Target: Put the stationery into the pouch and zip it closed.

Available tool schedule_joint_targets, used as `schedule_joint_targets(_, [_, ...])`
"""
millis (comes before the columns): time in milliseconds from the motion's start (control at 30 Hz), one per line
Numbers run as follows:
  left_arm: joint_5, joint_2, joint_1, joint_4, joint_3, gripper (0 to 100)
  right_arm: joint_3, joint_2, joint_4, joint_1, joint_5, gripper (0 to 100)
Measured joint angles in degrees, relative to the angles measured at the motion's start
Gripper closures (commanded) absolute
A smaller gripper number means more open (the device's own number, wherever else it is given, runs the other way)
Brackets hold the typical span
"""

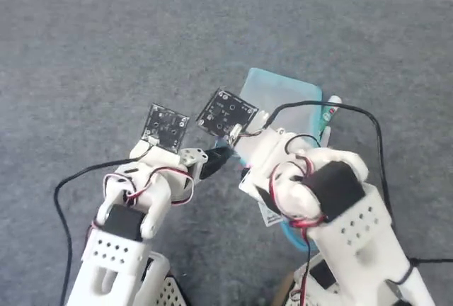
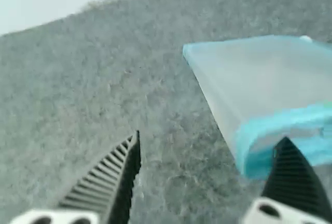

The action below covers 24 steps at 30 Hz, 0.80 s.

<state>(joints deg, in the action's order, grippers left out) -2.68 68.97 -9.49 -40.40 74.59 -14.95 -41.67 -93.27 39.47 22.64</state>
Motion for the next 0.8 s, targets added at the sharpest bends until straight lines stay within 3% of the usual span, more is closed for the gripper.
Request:
schedule_joint_targets(400, [0.0, -5.8, 0.3, 3.3, 0.1, 62, 6.3, -0.1, -6.6, 1.9, 0.0, 99.1])
schedule_joint_targets(633, [0.4, -5.8, 0.5, 3.3, 0.1, 62, -2.6, -0.2, -3.7, 1.9, 0.1, 98.8])
schedule_joint_targets(700, [0.4, -5.8, 3.2, 3.2, -0.2, 62, -7.5, -0.2, -0.1, 1.9, 0.1, 98.7])
schedule_joint_targets(800, [1.0, -5.8, 12.4, 1.1, -3.9, 62, -16.4, -0.1, 7.9, 2.0, -2.1, 98.7])
